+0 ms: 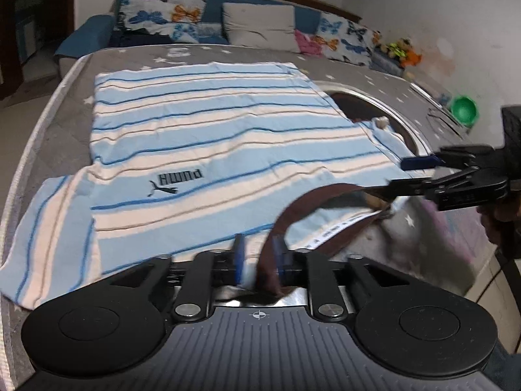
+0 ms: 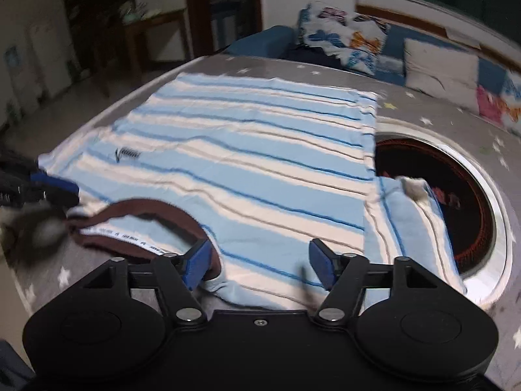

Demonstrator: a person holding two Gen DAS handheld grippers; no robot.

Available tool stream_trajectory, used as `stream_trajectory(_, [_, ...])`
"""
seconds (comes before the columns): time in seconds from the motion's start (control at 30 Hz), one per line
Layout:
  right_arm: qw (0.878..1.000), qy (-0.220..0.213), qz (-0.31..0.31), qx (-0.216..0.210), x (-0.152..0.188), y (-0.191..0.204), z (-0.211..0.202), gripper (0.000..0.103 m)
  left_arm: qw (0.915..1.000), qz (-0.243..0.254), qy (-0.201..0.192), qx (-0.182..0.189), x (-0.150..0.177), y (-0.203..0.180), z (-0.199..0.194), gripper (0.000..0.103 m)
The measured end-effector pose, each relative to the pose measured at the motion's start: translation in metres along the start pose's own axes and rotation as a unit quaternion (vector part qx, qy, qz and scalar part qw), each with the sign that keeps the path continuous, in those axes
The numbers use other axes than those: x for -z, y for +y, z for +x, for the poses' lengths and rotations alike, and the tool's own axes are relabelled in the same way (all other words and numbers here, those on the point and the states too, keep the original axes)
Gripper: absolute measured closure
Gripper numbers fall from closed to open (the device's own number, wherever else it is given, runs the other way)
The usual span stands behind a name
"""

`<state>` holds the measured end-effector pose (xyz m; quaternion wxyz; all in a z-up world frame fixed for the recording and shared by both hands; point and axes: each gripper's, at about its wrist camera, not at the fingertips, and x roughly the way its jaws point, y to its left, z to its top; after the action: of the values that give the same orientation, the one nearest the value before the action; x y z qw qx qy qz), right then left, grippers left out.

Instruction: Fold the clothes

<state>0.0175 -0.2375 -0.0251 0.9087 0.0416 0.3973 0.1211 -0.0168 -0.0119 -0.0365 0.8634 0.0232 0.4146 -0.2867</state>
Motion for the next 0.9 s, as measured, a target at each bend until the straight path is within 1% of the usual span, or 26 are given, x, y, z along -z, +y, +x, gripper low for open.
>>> stream_trajectory(0.07, [1.000, 0.000, 0.006, -0.005, 0.003, -0.005, -0.003, 0.030, 1.0000, -0.004, 0.000, -0.002, 0.000, 0.003, -0.001, 0.074])
stream_trajectory(0.13, [1.000, 0.003, 0.002, -0.006, 0.006, -0.006, -0.006, 0.026, 1.0000, -0.008, 0.000, -0.003, 0.000, 0.006, -0.001, 0.073])
stream_trajectory(0.23, [1.000, 0.007, -0.001, 0.005, 0.010, -0.008, -0.008, 0.025, 0.9999, -0.007, -0.002, -0.007, -0.001, 0.007, -0.002, 0.073])
stream_trajectory(0.4, [1.000, 0.001, 0.006, 0.027, 0.012, -0.018, -0.010, 0.025, 1.0000, -0.003, -0.005, 0.003, -0.004, 0.002, -0.001, 0.073])
stream_trajectory(0.47, [0.999, -0.004, 0.013, 0.047, 0.009, -0.019, -0.008, 0.025, 1.0000, 0.002, 0.002, 0.008, -0.002, 0.000, 0.006, 0.073])
stream_trajectory(0.57, [0.997, -0.013, 0.039, 0.060, 0.008, -0.034, -0.011, 0.025, 0.9997, 0.005, 0.021, 0.012, 0.002, -0.002, 0.016, 0.073])
stream_trajectory(0.67, [0.994, -0.018, 0.060, 0.089, 0.009, -0.053, -0.011, 0.025, 0.9990, 0.016, 0.039, 0.015, 0.010, -0.007, 0.024, 0.073])
stream_trajectory(0.77, [0.989, -0.022, 0.078, 0.119, 0.011, -0.072, -0.011, 0.025, 0.9987, 0.030, 0.040, 0.014, 0.014, -0.011, 0.024, 0.071])
stream_trajectory(0.9, [0.981, -0.027, 0.103, 0.160, 0.013, -0.098, -0.010, 0.025, 0.9985, 0.032, 0.041, 0.017, 0.015, -0.010, 0.020, 0.071])
